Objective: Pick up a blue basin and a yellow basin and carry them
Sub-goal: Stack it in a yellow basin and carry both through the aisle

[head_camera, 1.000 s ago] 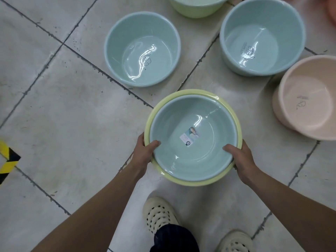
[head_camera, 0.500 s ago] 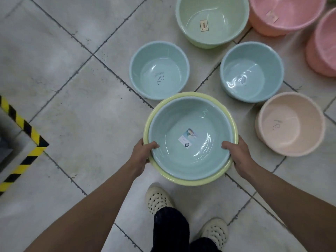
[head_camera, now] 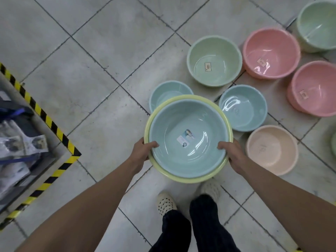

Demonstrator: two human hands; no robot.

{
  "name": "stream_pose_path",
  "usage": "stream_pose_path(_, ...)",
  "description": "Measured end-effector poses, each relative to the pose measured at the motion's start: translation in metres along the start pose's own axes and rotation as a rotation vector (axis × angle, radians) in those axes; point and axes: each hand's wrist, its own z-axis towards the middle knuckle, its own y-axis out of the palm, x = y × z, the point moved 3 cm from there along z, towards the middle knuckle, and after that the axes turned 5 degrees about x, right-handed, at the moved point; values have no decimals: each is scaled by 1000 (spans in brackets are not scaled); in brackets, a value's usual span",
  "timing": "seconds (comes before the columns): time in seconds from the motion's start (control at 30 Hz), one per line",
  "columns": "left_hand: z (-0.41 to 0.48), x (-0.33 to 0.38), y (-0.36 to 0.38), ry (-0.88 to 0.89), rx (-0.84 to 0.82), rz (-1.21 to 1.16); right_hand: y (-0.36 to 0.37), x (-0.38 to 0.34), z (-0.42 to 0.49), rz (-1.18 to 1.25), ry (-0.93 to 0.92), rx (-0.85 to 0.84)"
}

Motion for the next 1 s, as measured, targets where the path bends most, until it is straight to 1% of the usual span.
stream_pose_path(0.17,23,48,6,-9,24,8,14,-49,32,-53,-3,-27)
stream_pose_path(0.33,75,83,21,-29,74,-14,32,-90,81,-146,-21,-114)
stream_pose_path(0.47,120,101,29,-21,105,-46,52,-107,128,-199,2,-132)
stream_pose_path(0.73,217,115,26,-13,129,14,106,-102,224,-158,37,-107)
stream_pose_path(0.83,256,112,25,-14,98,68,124,-88,258,-130,61,-87)
stream_pose_path(1.0,313,95,28,-31,117,78,148,-68,302,-63,82,-85)
